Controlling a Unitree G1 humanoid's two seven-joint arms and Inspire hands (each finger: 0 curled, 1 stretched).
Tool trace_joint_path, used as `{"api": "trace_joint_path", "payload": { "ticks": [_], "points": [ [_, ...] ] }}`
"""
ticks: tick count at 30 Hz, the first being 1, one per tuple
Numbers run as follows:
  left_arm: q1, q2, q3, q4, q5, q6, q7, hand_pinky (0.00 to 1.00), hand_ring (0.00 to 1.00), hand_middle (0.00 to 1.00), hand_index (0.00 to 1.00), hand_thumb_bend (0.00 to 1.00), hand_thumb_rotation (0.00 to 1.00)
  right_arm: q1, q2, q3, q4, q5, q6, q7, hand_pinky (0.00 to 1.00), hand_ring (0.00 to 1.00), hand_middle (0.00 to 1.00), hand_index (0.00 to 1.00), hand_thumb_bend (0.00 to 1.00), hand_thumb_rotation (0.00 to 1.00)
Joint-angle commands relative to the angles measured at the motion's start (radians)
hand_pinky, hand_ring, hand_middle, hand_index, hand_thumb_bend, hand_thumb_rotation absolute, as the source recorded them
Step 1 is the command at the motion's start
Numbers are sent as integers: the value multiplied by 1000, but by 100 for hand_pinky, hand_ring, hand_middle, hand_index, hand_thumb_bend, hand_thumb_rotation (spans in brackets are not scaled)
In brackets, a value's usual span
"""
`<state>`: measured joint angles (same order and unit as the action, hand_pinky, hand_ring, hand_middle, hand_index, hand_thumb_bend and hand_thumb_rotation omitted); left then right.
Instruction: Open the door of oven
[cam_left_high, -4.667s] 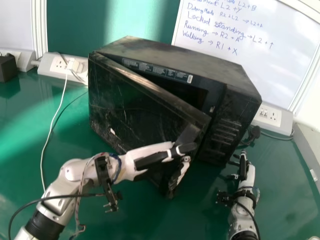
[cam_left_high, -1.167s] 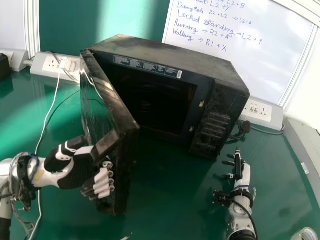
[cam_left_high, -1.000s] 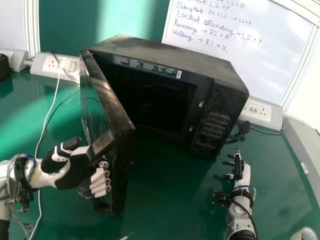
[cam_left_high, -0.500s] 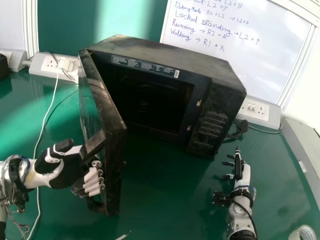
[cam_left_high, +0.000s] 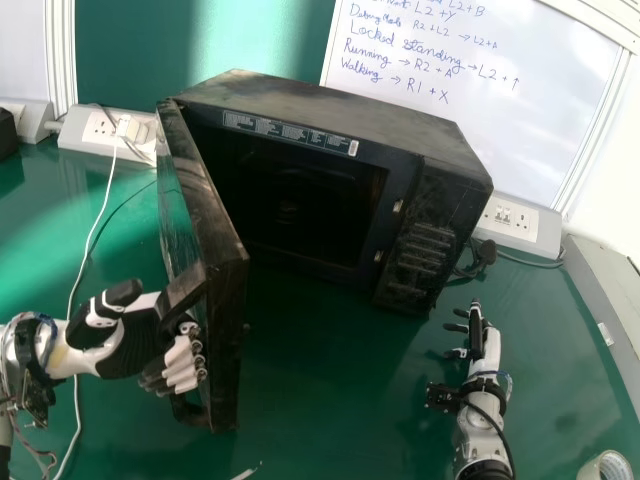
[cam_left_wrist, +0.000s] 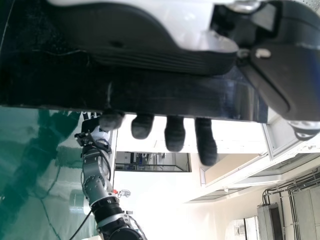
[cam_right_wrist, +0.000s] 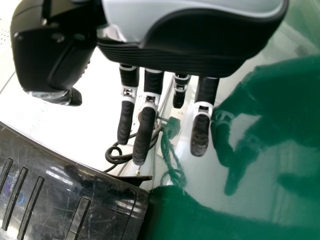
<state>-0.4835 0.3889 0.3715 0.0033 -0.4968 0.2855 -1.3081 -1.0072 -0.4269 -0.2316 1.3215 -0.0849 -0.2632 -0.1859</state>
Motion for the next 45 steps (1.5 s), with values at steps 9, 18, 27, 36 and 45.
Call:
{"api": "trace_joint_path", "payload": {
  "ticks": [9, 18, 27, 36, 45],
  "points": [
    [-301, 147, 619, 192, -263, -487, 467, 0, 0, 1, 3, 99, 78, 14, -31, 0, 18, -9, 1, -5, 22, 28, 41, 61, 65, 100],
    [-314, 186, 643, 349, -197, -569, 664, 0, 0, 0, 0, 100, 98, 19, -42, 1, 19, -12, 2, 3, 21, 27, 42, 61, 66, 100],
    [-347, 346, 706, 570, -281, -586, 702, 0, 0, 0, 0, 100, 99, 13, -44, -2, 21, -10, 21, -4, 21, 27, 44, 60, 68, 100],
    [-359, 454, 678, 784, -313, -608, 813, 0, 0, 0, 0, 100, 100, 13, -44, -2, 21, -9, 16, 3, 22, 27, 43, 60, 68, 100],
    [-358, 539, 614, 977, -348, -634, 880, 0, 0, 0, 1, 95, 100, 15, -45, 1, 20, -12, 11, 3, 22, 27, 41, 62, 68, 100]
  ]
}}
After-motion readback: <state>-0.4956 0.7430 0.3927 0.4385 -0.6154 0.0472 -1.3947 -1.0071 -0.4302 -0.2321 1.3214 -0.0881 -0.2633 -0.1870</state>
